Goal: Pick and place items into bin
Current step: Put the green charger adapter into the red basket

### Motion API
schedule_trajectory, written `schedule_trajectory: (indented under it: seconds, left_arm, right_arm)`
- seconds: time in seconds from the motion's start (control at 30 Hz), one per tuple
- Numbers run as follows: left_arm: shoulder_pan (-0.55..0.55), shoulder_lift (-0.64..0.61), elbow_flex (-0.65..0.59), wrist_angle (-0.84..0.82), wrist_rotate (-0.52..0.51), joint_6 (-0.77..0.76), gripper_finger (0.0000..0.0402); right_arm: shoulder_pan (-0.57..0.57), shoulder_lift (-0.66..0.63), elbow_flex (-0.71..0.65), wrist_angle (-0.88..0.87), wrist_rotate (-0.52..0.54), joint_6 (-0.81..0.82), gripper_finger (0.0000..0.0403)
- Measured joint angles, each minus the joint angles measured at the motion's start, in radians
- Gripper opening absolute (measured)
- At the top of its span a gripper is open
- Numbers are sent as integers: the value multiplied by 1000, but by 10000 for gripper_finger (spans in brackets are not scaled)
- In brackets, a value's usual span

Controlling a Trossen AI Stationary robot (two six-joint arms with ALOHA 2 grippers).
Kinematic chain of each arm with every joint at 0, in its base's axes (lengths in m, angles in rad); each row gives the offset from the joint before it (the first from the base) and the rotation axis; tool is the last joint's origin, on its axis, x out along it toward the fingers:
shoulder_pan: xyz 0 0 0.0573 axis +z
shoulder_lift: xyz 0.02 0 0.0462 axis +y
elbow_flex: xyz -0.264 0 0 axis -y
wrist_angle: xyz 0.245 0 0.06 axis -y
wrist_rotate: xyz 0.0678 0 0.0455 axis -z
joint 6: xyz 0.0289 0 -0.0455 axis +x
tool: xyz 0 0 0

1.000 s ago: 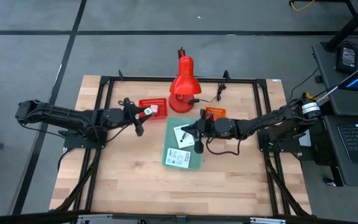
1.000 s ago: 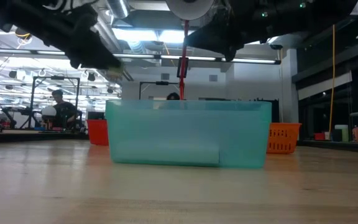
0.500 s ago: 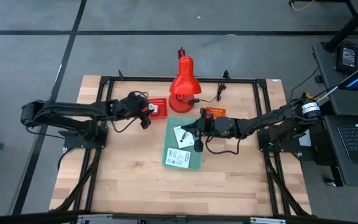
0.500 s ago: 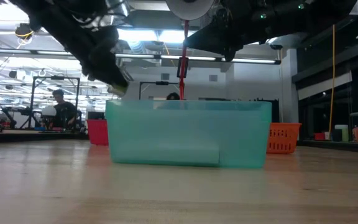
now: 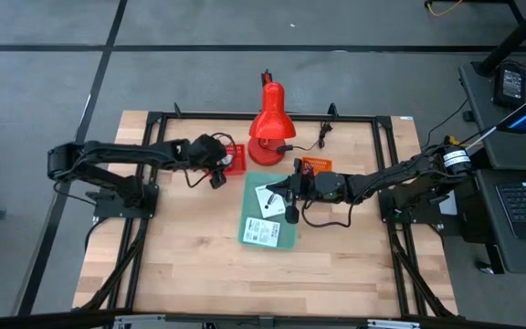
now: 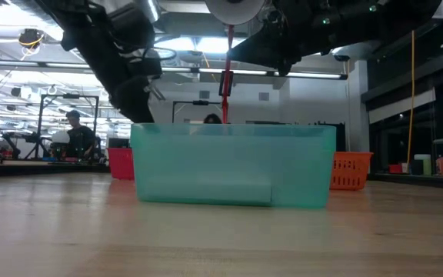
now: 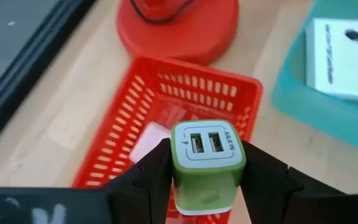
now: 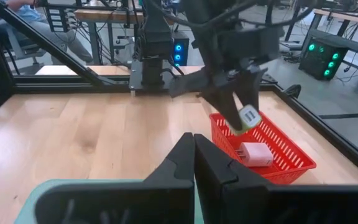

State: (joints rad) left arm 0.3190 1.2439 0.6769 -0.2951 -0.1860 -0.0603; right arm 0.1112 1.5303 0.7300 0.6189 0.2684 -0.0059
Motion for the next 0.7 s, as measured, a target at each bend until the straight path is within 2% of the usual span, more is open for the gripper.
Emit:
schedule_trajectory:
  seconds: [0.4, 0.7]
  left_arm:
    - [0, 65, 0, 1, 26, 74, 154]
    - [0, 86, 0, 4, 12, 75, 168]
  right_arm:
    - [0, 0, 0, -3, 0, -1, 0]
    - [0, 0, 0, -3, 0, 0, 0]
